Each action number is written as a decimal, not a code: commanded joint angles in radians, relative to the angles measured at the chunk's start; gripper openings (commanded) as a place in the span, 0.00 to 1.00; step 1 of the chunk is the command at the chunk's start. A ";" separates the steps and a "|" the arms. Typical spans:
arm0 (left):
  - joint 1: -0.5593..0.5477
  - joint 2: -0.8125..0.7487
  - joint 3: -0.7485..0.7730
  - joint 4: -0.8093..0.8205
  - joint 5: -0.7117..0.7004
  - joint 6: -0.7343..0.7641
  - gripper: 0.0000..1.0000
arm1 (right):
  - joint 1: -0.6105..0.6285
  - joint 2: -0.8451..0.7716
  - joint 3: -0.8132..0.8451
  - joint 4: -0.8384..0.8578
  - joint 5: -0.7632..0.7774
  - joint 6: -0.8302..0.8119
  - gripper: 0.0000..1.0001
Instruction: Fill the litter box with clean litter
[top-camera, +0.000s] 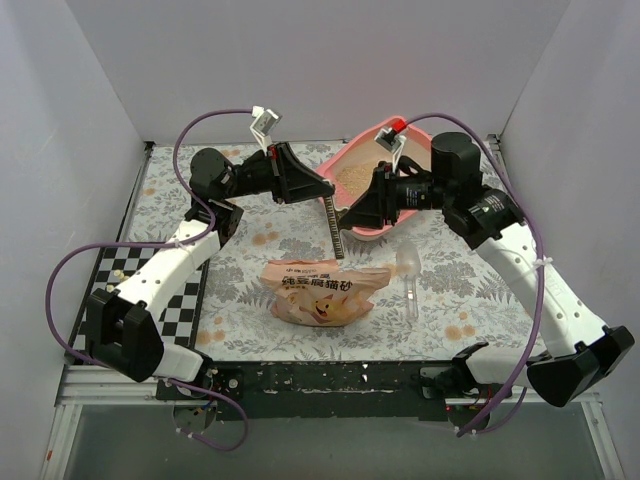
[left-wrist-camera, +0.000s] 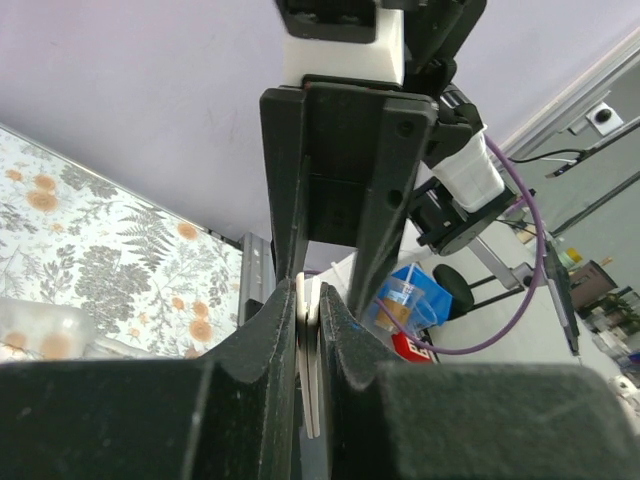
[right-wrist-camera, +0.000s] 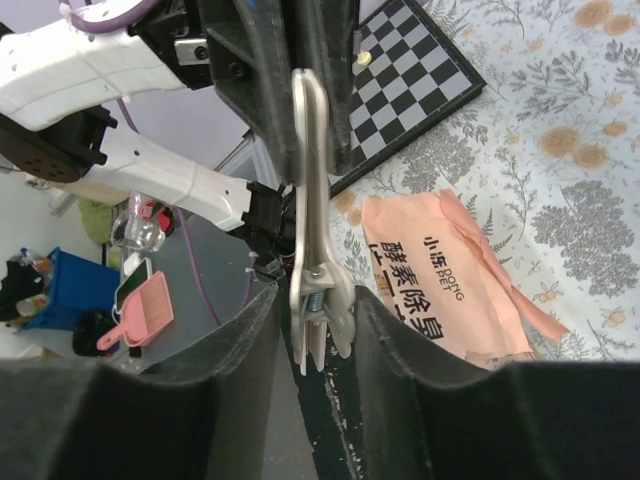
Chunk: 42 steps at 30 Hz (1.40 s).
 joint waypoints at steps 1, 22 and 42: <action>-0.001 -0.036 -0.002 0.027 0.013 -0.005 0.04 | 0.012 0.001 0.004 0.050 -0.017 0.005 0.27; 0.002 -0.424 -0.297 -0.835 -0.203 0.850 0.62 | -0.108 -0.047 0.219 -0.384 0.184 -0.319 0.01; -0.076 -0.518 -0.578 -0.736 -0.382 1.001 0.50 | -0.096 0.001 0.078 -0.377 0.065 -0.346 0.01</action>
